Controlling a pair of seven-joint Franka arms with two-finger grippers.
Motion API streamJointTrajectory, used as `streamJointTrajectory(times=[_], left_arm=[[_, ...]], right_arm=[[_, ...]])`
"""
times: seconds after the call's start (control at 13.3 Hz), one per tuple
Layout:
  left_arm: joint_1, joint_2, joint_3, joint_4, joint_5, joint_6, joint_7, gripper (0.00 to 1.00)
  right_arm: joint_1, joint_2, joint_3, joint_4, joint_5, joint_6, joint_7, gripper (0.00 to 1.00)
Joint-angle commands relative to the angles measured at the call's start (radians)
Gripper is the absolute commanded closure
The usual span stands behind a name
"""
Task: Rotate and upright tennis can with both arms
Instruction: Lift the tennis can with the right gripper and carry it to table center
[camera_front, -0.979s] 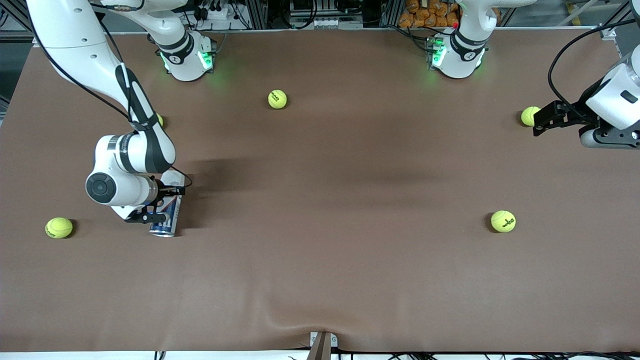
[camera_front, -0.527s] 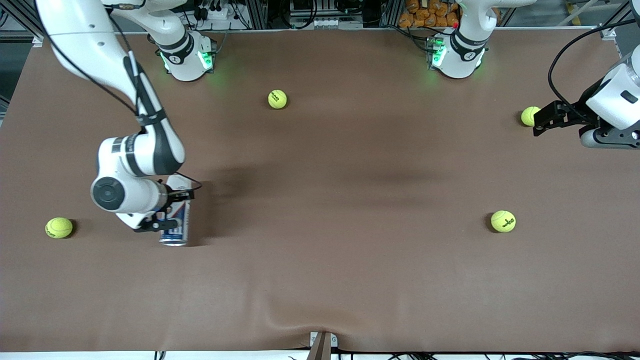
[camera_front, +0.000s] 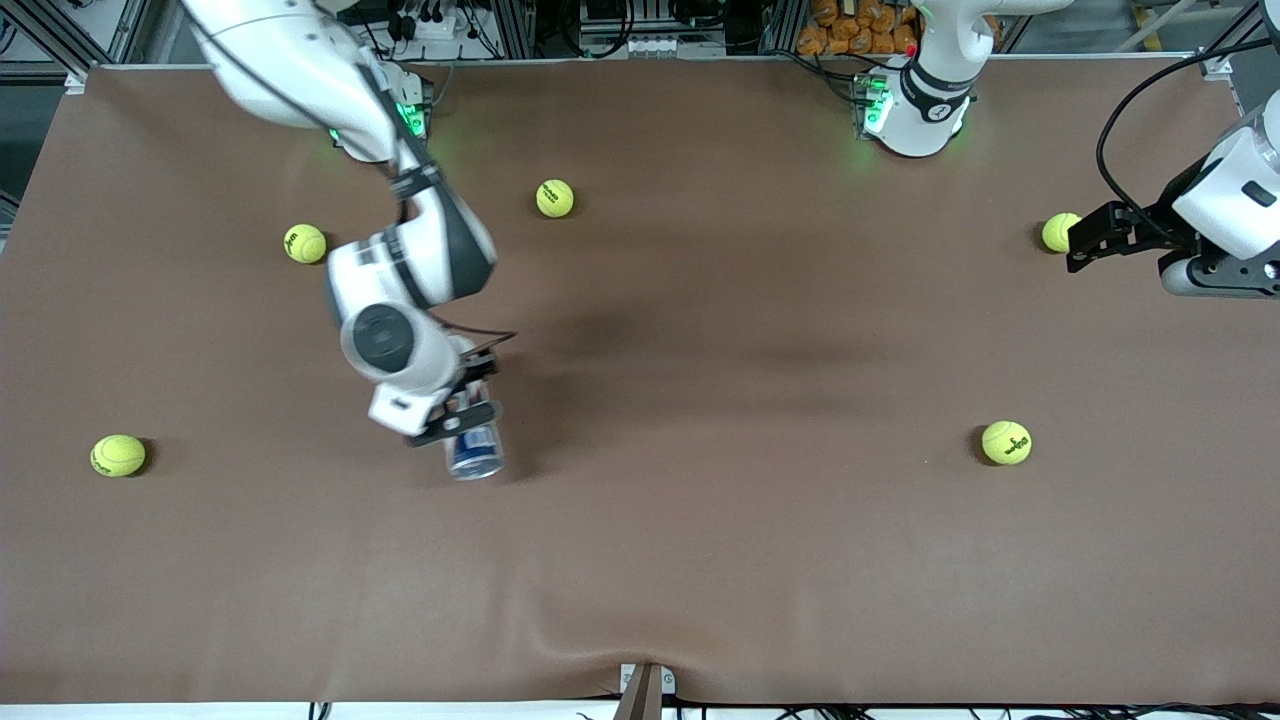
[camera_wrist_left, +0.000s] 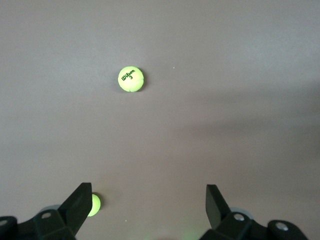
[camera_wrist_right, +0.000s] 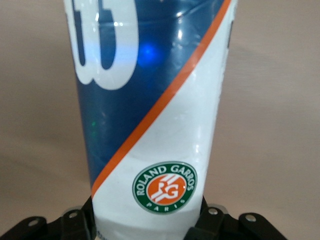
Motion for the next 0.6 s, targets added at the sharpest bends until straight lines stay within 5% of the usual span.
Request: streamJointTrajectory(times=[0.0,0.53], left_arm=[[0.008,0.006,-0.004,0.017,-0.016,-0.017,0.009,0.0],[0.078,0.009,-0.005,-0.003,-0.102,-0.017,0.084,0.0]], right_arm=[[0.116,0.086,-0.011,0.121,0.018,-0.008,0.181,0.29],[0.298,0.195,-0.013,0.238,0.022,0.039,0.34,0.29]])
